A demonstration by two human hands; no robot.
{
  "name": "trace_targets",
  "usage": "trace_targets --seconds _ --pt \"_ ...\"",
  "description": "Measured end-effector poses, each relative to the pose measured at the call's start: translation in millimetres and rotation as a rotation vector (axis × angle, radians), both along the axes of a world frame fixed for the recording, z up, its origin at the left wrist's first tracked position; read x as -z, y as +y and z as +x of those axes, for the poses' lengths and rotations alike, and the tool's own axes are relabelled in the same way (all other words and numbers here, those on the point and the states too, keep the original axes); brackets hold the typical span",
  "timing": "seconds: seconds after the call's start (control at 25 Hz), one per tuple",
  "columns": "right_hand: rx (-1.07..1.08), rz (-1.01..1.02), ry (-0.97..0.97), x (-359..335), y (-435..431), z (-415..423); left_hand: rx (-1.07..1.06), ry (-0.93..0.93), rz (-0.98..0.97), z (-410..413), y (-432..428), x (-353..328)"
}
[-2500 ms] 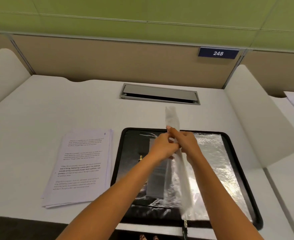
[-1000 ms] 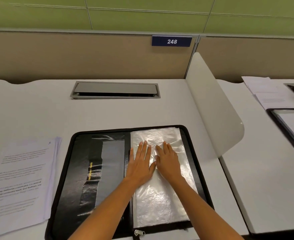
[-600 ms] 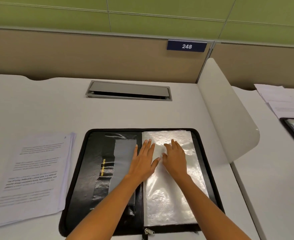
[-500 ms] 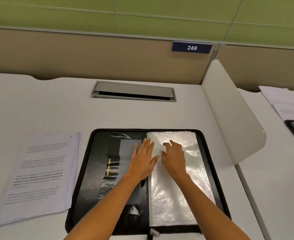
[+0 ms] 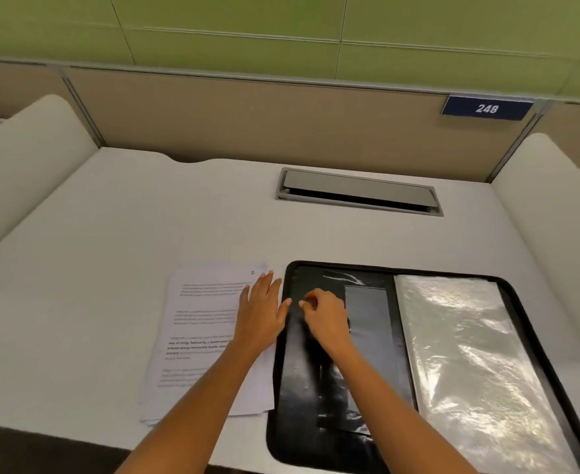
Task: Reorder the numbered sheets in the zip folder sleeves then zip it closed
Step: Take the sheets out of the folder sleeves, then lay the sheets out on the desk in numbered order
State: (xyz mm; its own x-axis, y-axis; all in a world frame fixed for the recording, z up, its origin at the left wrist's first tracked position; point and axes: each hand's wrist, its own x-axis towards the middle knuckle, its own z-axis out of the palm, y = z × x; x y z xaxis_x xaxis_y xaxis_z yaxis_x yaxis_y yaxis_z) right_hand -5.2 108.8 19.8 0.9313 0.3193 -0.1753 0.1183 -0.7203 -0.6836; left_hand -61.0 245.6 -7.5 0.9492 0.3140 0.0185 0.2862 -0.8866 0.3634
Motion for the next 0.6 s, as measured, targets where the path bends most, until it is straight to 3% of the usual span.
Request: trace_targets --seconds 0.2,0.36,0.6 --pt "0.036 -0.027 0.092 10.0 67.5 -20.2 -0.185 0.103 0.075 -31.2 81.0 0.6" --pt "0.081 -0.076 0.116 18.1 93.3 -30.3 -0.314 0.078 0.106 -51.2 132.3 5.3" --pt "0.152 -0.114 0.125 20.4 106.5 -36.8 -0.234 0.062 0.076 -62.3 161.7 19.5"
